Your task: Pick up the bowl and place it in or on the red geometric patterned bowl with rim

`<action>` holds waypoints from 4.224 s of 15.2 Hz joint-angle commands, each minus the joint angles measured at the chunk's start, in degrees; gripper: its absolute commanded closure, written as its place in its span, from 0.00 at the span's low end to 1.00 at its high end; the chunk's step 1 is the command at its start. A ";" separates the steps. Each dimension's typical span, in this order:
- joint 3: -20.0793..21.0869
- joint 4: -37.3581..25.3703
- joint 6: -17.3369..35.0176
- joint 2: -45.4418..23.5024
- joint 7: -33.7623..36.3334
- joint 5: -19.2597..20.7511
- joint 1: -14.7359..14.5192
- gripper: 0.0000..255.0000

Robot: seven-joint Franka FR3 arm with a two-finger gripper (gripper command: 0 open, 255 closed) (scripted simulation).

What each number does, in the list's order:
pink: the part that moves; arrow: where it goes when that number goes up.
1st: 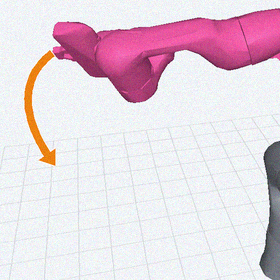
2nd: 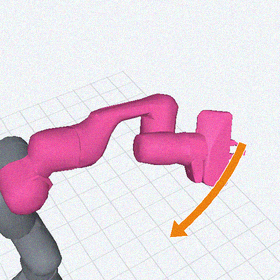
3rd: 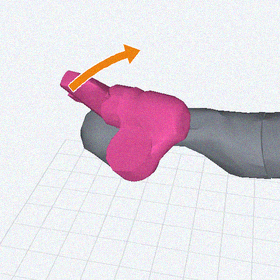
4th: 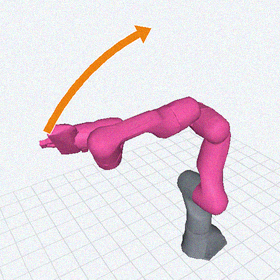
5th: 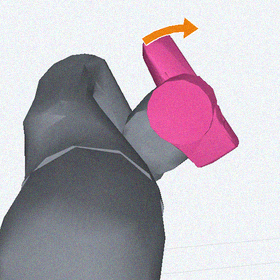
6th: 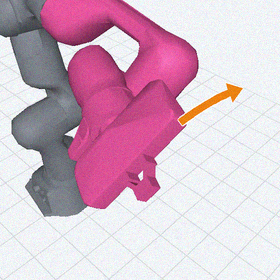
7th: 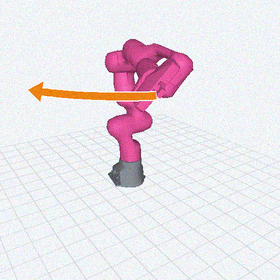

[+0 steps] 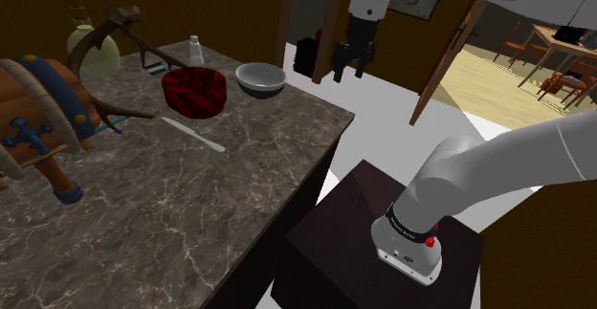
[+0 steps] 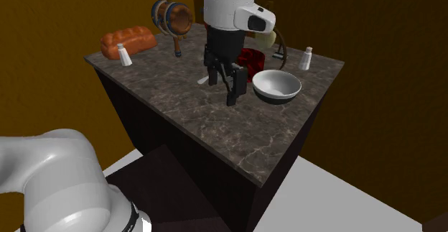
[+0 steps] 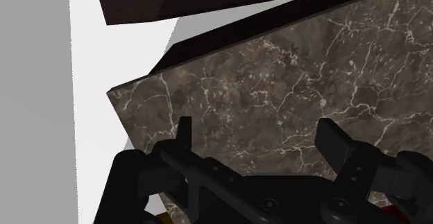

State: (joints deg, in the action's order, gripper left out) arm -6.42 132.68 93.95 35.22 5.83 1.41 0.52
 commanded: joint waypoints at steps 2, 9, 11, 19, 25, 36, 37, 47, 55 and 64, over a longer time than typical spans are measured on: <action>-1.90 -2.48 4.69 -6.28 -1.99 -1.21 -0.35 0.00; -5.61 -10.69 12.39 -20.88 -7.31 -6.27 -1.41 0.00; -6.47 -13.75 13.84 -25.21 -9.06 -8.26 -1.59 0.00; -8.19 -29.38 15.95 -43.10 -15.93 -17.74 -0.62 0.00; -7.64 -37.94 16.33 -52.27 -18.46 -22.41 0.87 0.00; -7.15 -35.37 20.04 -53.38 -18.95 -23.12 0.35 0.00; -7.15 -35.37 20.04 -53.38 -18.95 -23.12 0.35 0.00; -7.16 -35.39 20.02 -53.39 -18.95 -23.12 0.35 1.00; -7.43 -38.85 15.47 -52.05 -17.39 -22.17 0.41 1.00; -7.68 -44.49 9.25 -51.19 -15.52 -21.36 0.67 1.00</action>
State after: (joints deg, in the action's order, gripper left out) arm -14.09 88.72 103.82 -16.12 -9.94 -20.04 1.20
